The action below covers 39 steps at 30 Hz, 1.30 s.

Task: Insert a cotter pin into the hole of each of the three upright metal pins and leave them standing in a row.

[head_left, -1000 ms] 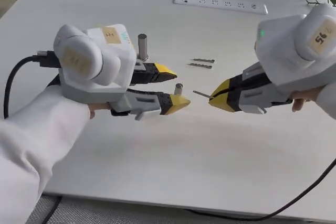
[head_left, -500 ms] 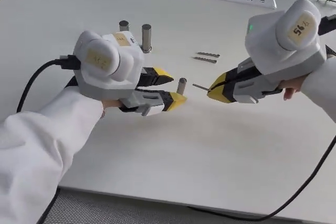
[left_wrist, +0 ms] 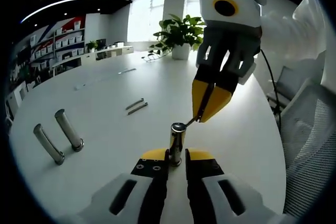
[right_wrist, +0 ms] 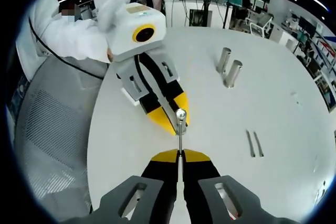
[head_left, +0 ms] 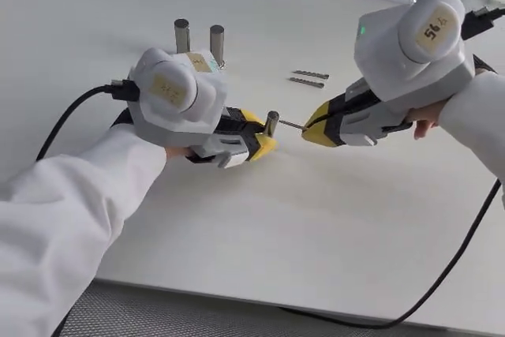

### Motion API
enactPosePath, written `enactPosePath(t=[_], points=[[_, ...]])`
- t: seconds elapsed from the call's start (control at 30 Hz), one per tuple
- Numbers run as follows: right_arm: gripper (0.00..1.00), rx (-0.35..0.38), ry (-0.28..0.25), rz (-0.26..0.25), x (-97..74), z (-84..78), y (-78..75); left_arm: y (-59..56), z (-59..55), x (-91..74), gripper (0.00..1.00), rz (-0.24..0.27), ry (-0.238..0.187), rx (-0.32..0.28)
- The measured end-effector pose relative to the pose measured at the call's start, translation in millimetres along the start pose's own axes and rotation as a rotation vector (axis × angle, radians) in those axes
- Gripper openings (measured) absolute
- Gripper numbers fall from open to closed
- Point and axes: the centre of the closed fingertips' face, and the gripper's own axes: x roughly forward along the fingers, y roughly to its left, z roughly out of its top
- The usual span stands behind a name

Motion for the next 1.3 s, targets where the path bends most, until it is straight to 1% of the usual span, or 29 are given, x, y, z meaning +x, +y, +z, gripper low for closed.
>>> enactPosePath(t=[0.03,0.07,0.23,0.3,0.4,0.53,0.63,0.7,1.0,1.1,1.17,1.3], points=[[0.00,-0.001,0.000,0.003,0.5,0.1,-0.8,1.6,0.1,-0.2,0.08,0.007,-0.001,0.006],[0.00,-0.002,0.001,0.004,1.0,0.2,-1.4,1.4,-0.3,-0.4,0.08,0.004,0.000,0.008],[0.00,-0.011,0.001,0.007,1.8,0.3,-2.9,3.0,-0.2,-0.4,0.07,0.011,-0.023,0.011],[0.00,-0.013,0.003,0.010,2.3,0.8,-3.0,3.0,0.1,-0.5,0.07,0.010,-0.024,0.015],[0.00,-0.016,0.006,0.010,2.7,1.3,-3.6,2.9,0.4,-0.2,0.07,0.010,-0.021,0.029],[0.00,-0.022,0.003,0.008,1.3,3.2,-3.0,3.5,0.6,0.3,0.07,0.008,-0.020,0.022],[0.00,-0.028,0.002,0.005,-0.3,4.8,-2.7,3.2,0.1,0.9,0.07,0.006,-0.011,0.034],[0.00,-0.029,0.002,0.008,-0.7,5.8,-2.8,3.4,0.4,1.1,0.07,0.008,-0.012,0.032],[0.00,-0.040,0.004,0.026,7.2,13.9,-3.0,3.3,0.8,1.3,0.07,0.012,-0.007,0.048],[0.00,-0.052,0.010,0.025,8.1,14.8,-5.0,4.9,0.1,0.4,0.07,0.016,-0.007,0.045],[0.00,-0.060,0.010,0.030,9.0,15.1,-5.9,5.5,-0.5,-0.4,0.07,0.016,-0.001,0.060],[0.00,-0.075,0.022,0.033,9.5,17.1,-4.6,6.0,-0.8,-0.6,0.07,0.019,0.000,0.060]])
